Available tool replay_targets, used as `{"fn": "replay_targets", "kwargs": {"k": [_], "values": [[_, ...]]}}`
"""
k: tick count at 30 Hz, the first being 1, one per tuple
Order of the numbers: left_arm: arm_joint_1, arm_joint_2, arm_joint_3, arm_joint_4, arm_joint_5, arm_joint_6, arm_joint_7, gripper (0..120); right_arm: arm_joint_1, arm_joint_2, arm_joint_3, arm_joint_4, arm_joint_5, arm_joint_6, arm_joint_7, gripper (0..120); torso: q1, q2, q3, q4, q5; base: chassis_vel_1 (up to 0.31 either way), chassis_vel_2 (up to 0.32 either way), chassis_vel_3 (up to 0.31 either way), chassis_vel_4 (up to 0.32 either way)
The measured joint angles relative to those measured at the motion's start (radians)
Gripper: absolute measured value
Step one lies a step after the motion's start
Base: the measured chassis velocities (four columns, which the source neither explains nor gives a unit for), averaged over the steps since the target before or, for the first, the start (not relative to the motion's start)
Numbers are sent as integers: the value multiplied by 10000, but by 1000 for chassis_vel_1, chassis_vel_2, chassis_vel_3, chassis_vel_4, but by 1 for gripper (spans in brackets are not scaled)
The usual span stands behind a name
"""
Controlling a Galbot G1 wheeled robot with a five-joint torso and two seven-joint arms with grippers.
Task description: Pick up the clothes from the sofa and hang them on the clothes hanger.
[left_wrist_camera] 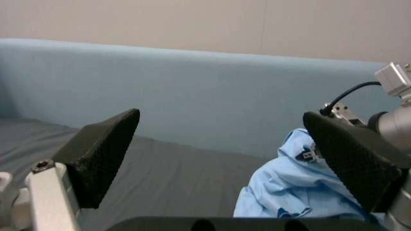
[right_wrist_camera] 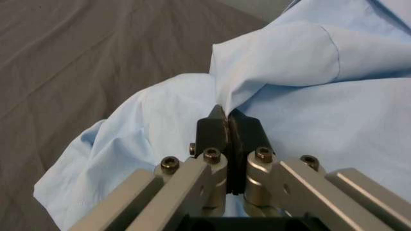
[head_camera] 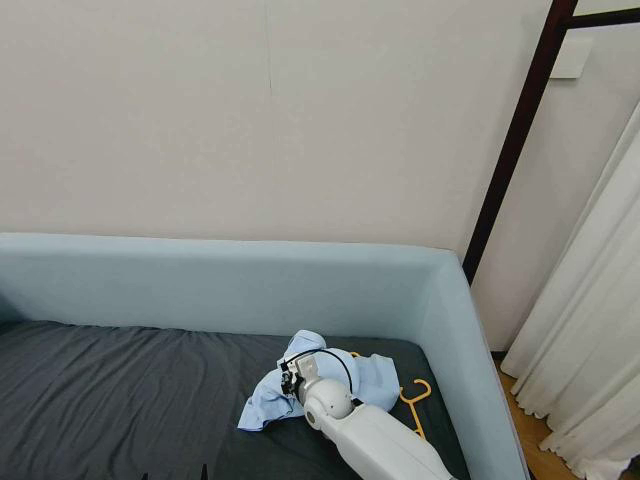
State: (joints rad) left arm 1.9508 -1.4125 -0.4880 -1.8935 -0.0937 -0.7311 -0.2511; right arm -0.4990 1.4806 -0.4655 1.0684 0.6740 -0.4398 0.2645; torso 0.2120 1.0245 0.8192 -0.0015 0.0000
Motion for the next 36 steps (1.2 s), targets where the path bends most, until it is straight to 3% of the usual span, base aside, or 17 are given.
{"fn": "replay_targets", "kwargs": {"k": [9, 14, 17, 22, 26, 36], "values": [[-144, 29, 42, 21, -32, 15, -82, 100, 10, -421, -22, 543, 217, 142, 240, 0, 0, 0, 0, -1, 1, 0, 0, 0, 0], [-262, 86, 46, 61, -141, 66, -127, 100, 65, -1113, -31, 1535, 280, 326, 300, 0, 0, 0, 1, -1, 2, 0, 0, 0, 0], [-417, 179, 40, 53, -283, 178, -165, 100, 319, -2018, -139, 2864, 518, 488, 352, 0, 0, 0, 0, -2, 2, 0, 0, 0, 0], [-561, 205, 7, 3, -363, 238, -255, 100, 749, -2877, -143, 4342, 1040, 659, 426, 0, 0, 0, 0, -3, 2, 0, 0, 0, 0], [-661, 205, 25, 13, -421, 280, -301, 100, 1896, -3606, -246, 5717, 1876, 648, 649, 0, 0, 0, 0, -2, 1, 0, 0, 0, 0], [-748, 107, -32, -93, -503, 397, -450, 100, 4469, -3932, -793, 6783, 4022, 736, 839, 0, 0, 0, 0, -2, -1, 0, 0, 0, 0]]}}
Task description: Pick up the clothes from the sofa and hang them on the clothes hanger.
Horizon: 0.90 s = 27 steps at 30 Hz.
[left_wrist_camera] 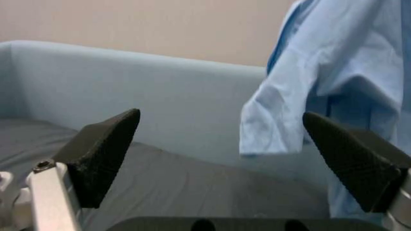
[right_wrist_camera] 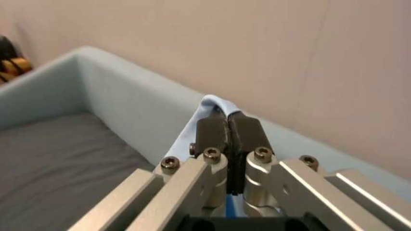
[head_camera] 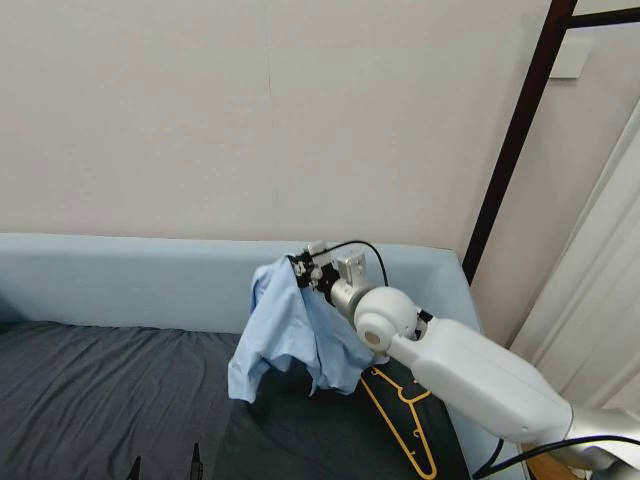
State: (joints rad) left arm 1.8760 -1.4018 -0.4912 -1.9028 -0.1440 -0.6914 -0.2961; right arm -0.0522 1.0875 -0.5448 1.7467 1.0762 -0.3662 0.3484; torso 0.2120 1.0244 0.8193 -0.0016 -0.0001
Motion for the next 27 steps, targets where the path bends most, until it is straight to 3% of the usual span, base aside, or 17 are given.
{"fn": "replay_targets", "kwargs": {"k": [4, 10, 16, 18, 20, 23, 27], "values": [[6, -134, -76, -84, -21, 34, -98, 100, 1084, 501, -426, -83, 508, 401, -641, 0, 0, 1, 0, 3, -2, 0, 0, 0, 0], [134, -332, -165, -163, -19, 35, -165, 100, 985, 965, -610, -373, 389, 941, -1141, 0, 0, 0, -1, 6, -2, 0, 0, 0, 0], [249, -534, -192, -189, -4, 75, -191, 100, -459, 209, -582, -94, -251, 1508, -1998, 0, 0, 0, 0, 4, 3, 0, 0, 0, 0], [262, -665, -140, -189, 35, 217, -180, 99, -2261, -1164, -71, 216, -1078, 2090, -3036, 0, 0, 0, -1, 1, 5, 0, 0, 0, 0], [255, -689, -123, -190, 43, 257, -169, 99, -2784, -1532, 112, 198, -1325, 2253, -3332, 0, 0, 1, -1, 3, 6, 0, 0, 0, 0], [100, -736, -29, -130, 55, 432, -129, 99, -5208, -3038, 1099, -585, -3126, 3592, -5093, 0, -1, 0, -1, -9, 12, 0, 0, 0, 0], [-124, -743, 96, 34, 56, 598, -118, 99, -6766, -3705, 2103, -1573, -4643, 4688, -6321, 0, -1, 1, -1, -6, 6, 0, 0, 0, 0]]}}
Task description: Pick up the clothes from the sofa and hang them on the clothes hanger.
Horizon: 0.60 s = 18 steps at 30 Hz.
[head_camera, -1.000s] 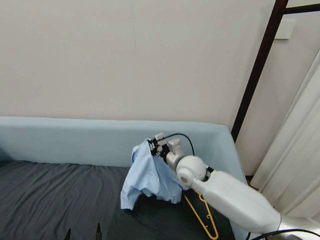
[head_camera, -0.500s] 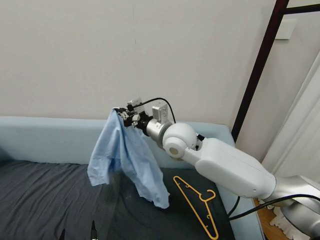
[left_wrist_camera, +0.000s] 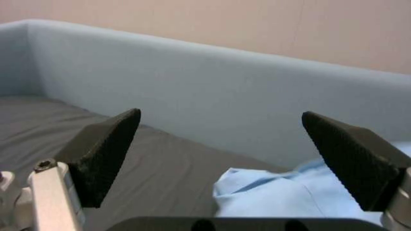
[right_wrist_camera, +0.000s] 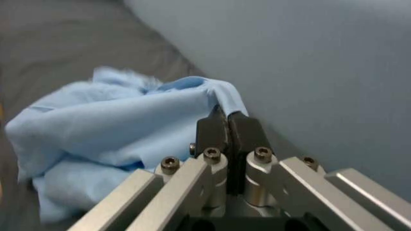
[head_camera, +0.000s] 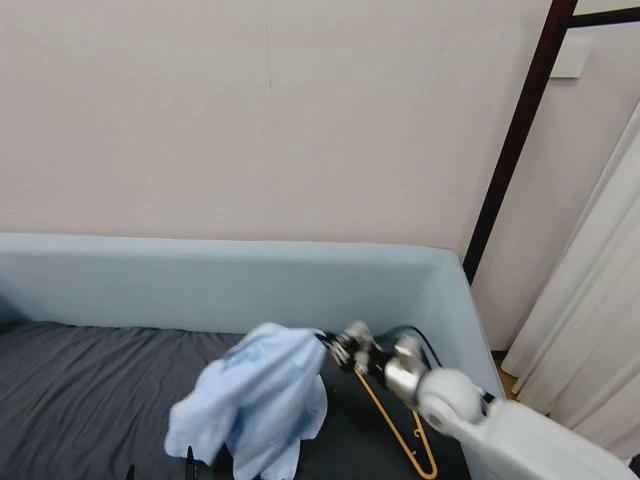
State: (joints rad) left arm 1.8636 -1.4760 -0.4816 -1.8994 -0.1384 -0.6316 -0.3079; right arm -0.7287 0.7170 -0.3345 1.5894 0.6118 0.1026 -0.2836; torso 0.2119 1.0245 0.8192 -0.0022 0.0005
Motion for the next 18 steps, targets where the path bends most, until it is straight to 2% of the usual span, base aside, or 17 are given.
{"fn": "replay_targets", "kwargs": {"k": [4, 7, 14, 17, 18], "values": [[-162, 88, 116, 89, -13, 145, 9, 99, -636, -310, 628, -848, -559, 550, -787, 0, 0, 0, 0, 6, -4, 0, 0, 0, 0], [-284, 243, 174, 136, -49, 211, 12, 99, -588, -341, 918, -1804, -1217, 975, -1298, 0, 1, 0, 0, 7, -5, 0, 0, 0, 0], [-300, 647, 195, 134, -222, 238, 13, 99, -690, -16, 1367, -2306, -1571, 751, -856, 0, 1, 0, 0, 15, -5, 0, 0, 0, 0], [-312, 867, 212, 168, -341, 232, 5, 100, -1435, -58, 1764, -1925, -1880, 540, -500, 15, 0, 0, 0, 5, -4, 0, 0, 0, 0], [-312, 867, 212, 168, -341, 232, 5, 100, -1435, -58, 1764, -1925, -1880, 540, -500, 15, 0, 0, 0, 5, -4, 0, 0, 0, 0]]}}
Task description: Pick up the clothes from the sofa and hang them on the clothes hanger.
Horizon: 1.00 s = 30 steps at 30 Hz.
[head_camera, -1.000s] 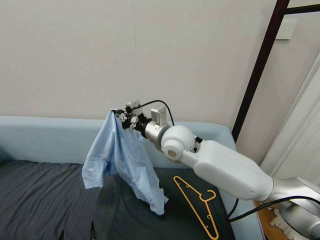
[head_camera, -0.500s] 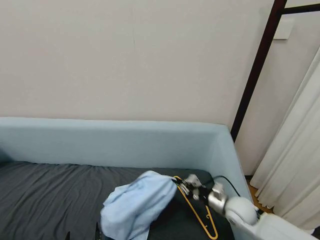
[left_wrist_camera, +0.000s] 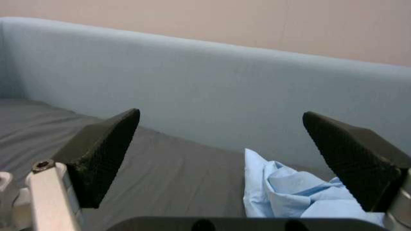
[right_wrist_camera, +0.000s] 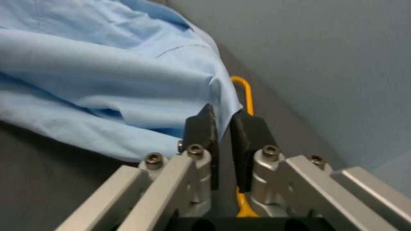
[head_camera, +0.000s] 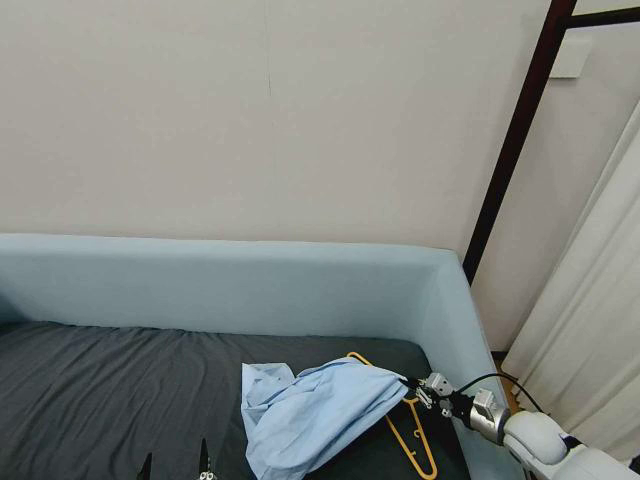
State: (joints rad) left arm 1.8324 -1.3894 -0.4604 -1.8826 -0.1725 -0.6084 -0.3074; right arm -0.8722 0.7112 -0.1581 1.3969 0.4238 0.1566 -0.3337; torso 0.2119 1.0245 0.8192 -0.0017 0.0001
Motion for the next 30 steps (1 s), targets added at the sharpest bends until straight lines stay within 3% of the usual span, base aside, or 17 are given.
{"fn": "replay_targets", "kwargs": {"k": [5, 8, 11, 14, 15, 20, 21, 24, 27, 30], "values": [[-81, 180, 82, 64, -83, -6, -11, 100, -1129, -259, 1057, 832, -55, -369, 333, 32, 0, 0, 0, 0, -2, 0, 0, 0, 0], [-171, 328, 141, 117, -177, -7, -12, 100, -2065, -654, 2023, 1825, 99, -642, 496, 47, 0, 0, -1, 0, -4, 0, 0, 0, 0], [-202, 389, 149, 141, -199, -7, -15, 100, -2416, -843, 2278, 2434, 322, -923, 769, 54, 0, 0, 0, -2, -3, 0, 0, 0, 0], [-209, 406, 159, 181, -217, -55, -21, 100, -2484, -900, 2186, 3763, 1309, -2400, 2011, 69, 0, 1, 0, 1, -8, 0, 0, 0, 0], [-209, 406, 159, 181, -217, -55, -21, 100, -2484, -900, 2186, 3763, 1309, -2400, 2011, 69, 0, 1, 0, 1, -8, 0, 0, 0, 0], [-13, 316, 182, 256, -123, -204, -45, 100, -839, -111, 710, 4790, 3928, -5657, 5203, 89, 0, 0, 1, 4, -2, 0, 0, 0, 0], [-13, 316, 182, 256, -123, -204, -45, 100, -839, -111, 710, 4790, 3928, -5657, 5203, 89, 0, 0, 1, 4, -2, 0, 0, 0, 0], [59, 216, 166, 316, -37, -243, -124, 100, 1213, 771, -623, 4838, 6323, -7653, 8044, 98, 1, 0, 1, 3, -9, 0, 0, 0, 0], [77, 180, 159, 334, -17, -252, -133, 100, 1933, 1282, -1145, 4629, 6970, -8058, 8867, 100, 2, 0, 1, 8, -6, 0, 0, 0, 0], [88, 100, 157, 392, 39, -272, -160, 100, 3001, 2505, -2026, 3663, 8092, -8591, 10295, 100, 2, 0, 2, 5, -3, 0, 0, 0, 0]]}}
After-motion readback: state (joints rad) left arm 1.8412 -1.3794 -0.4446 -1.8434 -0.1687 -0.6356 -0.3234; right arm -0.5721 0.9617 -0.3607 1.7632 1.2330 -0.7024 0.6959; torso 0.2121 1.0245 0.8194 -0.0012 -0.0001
